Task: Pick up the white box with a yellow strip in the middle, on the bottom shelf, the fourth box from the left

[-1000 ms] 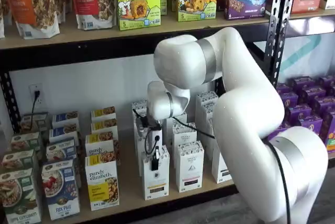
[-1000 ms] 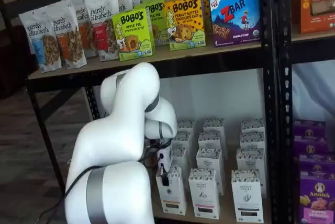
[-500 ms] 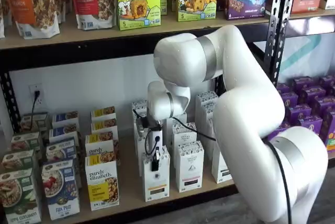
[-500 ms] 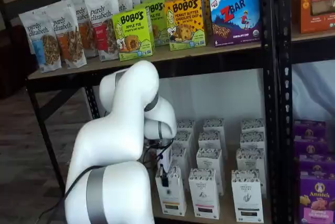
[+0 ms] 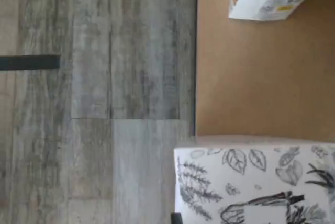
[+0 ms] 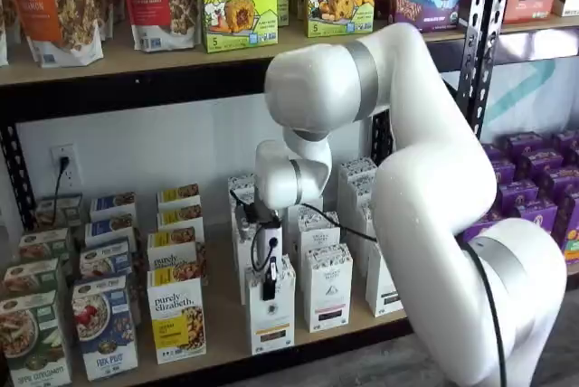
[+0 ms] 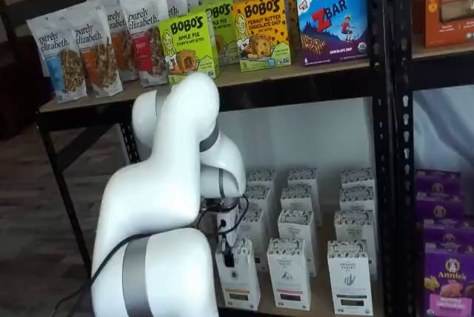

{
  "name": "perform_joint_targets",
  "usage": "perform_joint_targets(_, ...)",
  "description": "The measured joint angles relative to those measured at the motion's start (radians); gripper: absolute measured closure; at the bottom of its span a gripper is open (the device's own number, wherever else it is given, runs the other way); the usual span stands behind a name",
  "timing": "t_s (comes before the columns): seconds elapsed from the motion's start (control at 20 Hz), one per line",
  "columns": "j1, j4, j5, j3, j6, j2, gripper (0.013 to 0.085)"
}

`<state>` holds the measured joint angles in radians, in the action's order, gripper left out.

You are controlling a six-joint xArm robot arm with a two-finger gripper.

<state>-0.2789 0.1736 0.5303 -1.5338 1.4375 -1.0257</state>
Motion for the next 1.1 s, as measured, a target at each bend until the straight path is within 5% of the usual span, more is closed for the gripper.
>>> perform_joint_targets(1.1,-0.105,0.052,-0.166,0.531,-0.042,0.367,0.049)
